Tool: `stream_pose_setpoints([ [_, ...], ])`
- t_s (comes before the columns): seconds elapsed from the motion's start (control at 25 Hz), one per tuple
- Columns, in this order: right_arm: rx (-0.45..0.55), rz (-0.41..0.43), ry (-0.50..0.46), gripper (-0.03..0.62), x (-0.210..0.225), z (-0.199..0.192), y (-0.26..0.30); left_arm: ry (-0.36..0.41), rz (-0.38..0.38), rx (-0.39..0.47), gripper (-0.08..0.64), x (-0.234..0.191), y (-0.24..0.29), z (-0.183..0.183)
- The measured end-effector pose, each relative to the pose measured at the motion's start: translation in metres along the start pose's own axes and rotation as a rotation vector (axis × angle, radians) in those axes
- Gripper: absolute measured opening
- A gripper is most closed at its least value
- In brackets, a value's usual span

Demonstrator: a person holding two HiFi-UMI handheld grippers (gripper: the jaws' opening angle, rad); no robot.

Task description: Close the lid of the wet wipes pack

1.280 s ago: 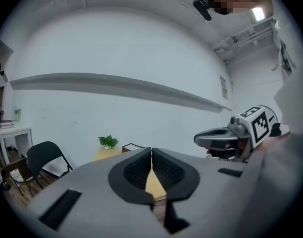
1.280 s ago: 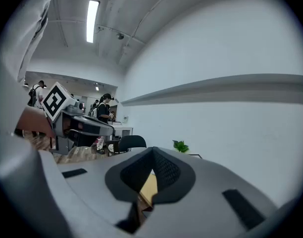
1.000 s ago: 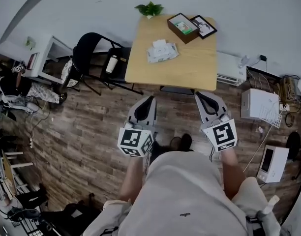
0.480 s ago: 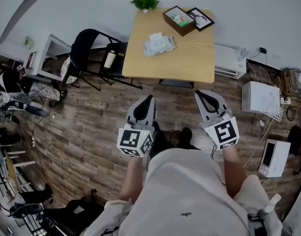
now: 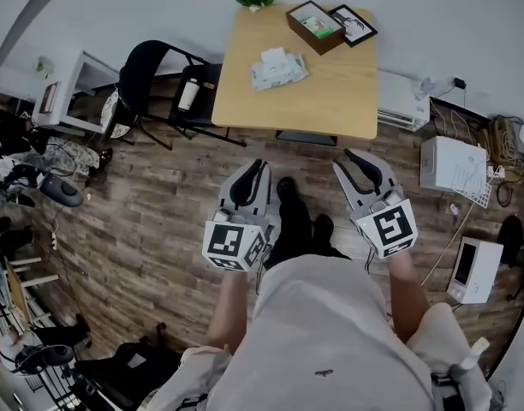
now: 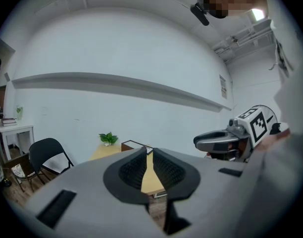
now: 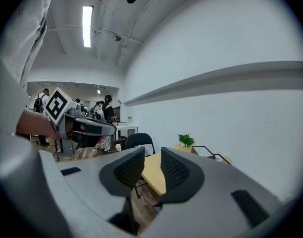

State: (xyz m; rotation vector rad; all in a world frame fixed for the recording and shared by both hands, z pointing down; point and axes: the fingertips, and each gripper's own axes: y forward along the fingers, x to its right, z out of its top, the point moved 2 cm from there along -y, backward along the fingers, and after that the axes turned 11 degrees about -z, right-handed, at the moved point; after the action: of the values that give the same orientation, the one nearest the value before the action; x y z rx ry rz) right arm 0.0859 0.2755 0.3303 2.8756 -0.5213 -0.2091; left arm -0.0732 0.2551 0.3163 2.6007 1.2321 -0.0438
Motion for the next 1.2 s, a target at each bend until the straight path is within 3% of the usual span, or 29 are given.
stream_pose_setpoints([
  [0.32, -0.011, 0.018, 0.022, 0.167, -0.004, 0.008, 0.042, -0.024, -0.012, -0.022, 0.083, -0.042, 0.014, -0.007],
  [1.2, -0.05, 0.014, -0.005, 0.17, 0.009, 0.063, 0.209, -0.003, -0.106, -0.041, 0.095, -0.192, 0.097, 0.035],
])
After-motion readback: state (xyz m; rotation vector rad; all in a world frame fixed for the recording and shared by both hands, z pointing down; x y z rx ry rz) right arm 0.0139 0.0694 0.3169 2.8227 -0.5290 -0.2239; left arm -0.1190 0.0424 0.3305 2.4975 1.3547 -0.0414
